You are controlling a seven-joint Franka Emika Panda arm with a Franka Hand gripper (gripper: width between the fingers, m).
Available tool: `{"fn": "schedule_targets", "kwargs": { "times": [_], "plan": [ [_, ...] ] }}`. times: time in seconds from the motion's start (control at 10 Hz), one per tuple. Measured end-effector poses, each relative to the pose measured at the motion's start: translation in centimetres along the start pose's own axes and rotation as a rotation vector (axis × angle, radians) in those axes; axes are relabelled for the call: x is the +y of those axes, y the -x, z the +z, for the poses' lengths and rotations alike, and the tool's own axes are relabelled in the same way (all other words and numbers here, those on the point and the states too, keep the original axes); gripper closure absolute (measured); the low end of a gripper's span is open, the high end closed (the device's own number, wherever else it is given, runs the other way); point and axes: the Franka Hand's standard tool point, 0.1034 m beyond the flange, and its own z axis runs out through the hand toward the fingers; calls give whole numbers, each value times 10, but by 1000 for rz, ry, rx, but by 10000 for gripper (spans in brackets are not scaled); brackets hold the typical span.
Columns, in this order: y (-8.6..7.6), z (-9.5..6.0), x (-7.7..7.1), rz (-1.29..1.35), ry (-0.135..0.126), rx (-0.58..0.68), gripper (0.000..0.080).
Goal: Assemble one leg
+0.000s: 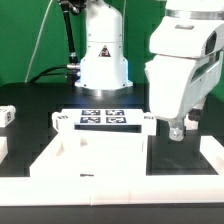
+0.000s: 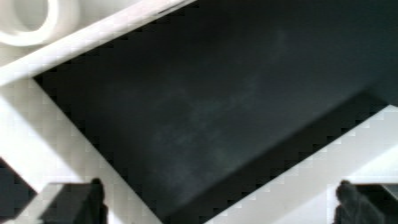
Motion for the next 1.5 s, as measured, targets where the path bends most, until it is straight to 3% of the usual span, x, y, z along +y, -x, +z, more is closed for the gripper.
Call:
{"fn": "schedule_targets", "kwargs": {
  "times": [1.1,1.2,1.3,1.4,1.5],
  "plan": [
    [1,1,1,-2,-2,-2,150],
    [4,1,3,-12,-3,-2,150],
    [18,5,10,-72,-9,-3,150],
    [31,11,11,-114,14,8,150],
    [43,19,-1,-188,45,23,150]
  ]
}}
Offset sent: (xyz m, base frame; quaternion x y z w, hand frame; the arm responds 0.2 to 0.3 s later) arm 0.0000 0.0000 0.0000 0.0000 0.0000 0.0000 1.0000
